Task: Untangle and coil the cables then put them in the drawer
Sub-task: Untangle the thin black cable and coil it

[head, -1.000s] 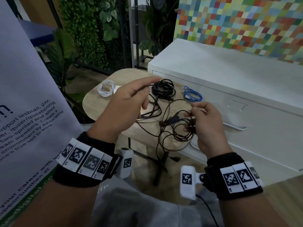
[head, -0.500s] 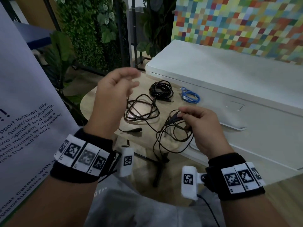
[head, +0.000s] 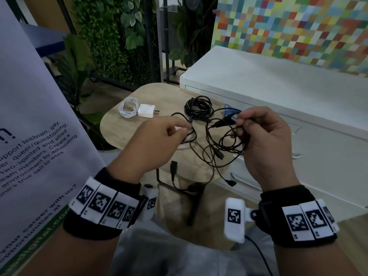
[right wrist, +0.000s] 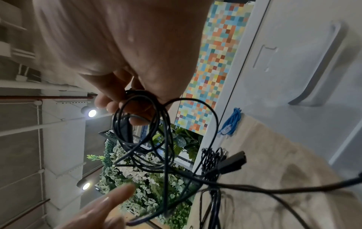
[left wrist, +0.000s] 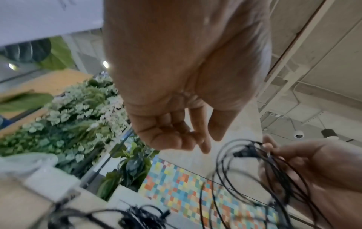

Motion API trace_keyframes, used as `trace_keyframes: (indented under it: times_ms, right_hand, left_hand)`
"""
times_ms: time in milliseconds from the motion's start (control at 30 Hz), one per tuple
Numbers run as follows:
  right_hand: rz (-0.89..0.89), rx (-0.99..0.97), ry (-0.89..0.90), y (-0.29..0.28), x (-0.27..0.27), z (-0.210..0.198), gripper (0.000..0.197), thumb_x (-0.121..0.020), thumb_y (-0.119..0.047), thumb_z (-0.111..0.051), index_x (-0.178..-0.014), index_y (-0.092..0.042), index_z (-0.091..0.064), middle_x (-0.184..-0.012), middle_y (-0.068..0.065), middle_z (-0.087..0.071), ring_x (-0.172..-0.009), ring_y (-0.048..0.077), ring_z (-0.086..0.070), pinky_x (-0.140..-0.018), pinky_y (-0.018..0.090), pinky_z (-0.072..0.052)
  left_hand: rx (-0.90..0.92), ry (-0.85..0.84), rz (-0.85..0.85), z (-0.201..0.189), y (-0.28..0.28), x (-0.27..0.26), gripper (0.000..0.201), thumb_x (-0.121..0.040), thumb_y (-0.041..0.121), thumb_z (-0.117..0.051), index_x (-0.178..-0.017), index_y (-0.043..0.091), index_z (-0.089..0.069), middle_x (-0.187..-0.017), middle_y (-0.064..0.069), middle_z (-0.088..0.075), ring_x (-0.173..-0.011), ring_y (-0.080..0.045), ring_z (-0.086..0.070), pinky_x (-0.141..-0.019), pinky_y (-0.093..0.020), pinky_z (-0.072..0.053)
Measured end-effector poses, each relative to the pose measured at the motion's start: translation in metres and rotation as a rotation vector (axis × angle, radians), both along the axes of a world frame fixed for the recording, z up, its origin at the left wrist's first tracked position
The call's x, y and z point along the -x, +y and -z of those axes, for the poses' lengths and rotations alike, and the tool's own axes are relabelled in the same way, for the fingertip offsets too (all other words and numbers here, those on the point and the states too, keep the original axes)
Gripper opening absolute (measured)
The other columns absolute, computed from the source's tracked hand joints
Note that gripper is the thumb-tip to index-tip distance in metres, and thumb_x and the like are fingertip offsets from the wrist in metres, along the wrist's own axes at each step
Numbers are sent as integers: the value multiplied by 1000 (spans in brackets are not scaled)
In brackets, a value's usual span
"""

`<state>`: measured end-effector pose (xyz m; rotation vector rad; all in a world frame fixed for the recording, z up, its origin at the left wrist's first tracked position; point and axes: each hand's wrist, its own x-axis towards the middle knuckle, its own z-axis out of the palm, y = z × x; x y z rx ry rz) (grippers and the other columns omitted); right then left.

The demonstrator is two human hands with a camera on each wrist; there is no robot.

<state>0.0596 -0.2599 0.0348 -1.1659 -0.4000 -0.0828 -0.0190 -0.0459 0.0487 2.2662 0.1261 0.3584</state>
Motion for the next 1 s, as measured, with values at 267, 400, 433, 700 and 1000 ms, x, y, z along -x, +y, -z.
trace_keyframes:
  times_ms: [267, 400, 433, 700, 1000]
  right_hand:
    - [-224, -201, 82, 0, 10, -8, 31, -87, 12, -46, -83, -11, -67, -78, 9, -57, -62, 17, -45, -69, 31, -45]
    - [-201, -177, 107, 1, 10, -3, 27, -86, 11, -48, -84, -11, -65, -77, 9, -57, -59, 19, -40, -67, 37, -42]
    - [-192, -161, 109, 2, 10, -3, 27, -86, 10, -49, -83, -11, -65, -77, 9, -57, -58, 18, -38, -66, 36, -42]
    - [-135, -26, 94, 9, 12, 1, 27, -82, 7, -51, -79, -15, -67, -75, 9, -59, -55, 14, -40, -62, 36, -37]
    - [-133, 71, 23, 8, 11, 2, 28, -81, 7, -51, -83, -19, -62, -74, 8, -62, -64, 20, -52, -62, 33, -43]
  left_hand:
    - [452, 12, 179, 14, -37, -11, 37, -98, 20, -70, -131, 32, -60, -100, -7, -77, -97, -29, -71, -91, -40, -56]
    - [432, -104, 151, 12, -40, -10, 39, -90, 16, -65, -118, 43, -66, -78, -12, -62, -80, -38, -61, -85, -51, -55]
    - [451, -107, 158, 12, -38, -10, 39, -86, 19, -59, -117, 39, -71, -78, -6, -62, -85, -40, -61, -89, -56, -55]
    - [401, -34, 130, 9, -34, -6, 48, -108, 41, -40, -83, 32, -80, -104, 8, -75, -104, -5, -65, -98, -33, -46]
    - [673, 111, 324, 5, -29, -7, 19, -93, -11, -64, -100, 5, -55, -81, -17, -68, -73, -32, -71, -73, -33, -61]
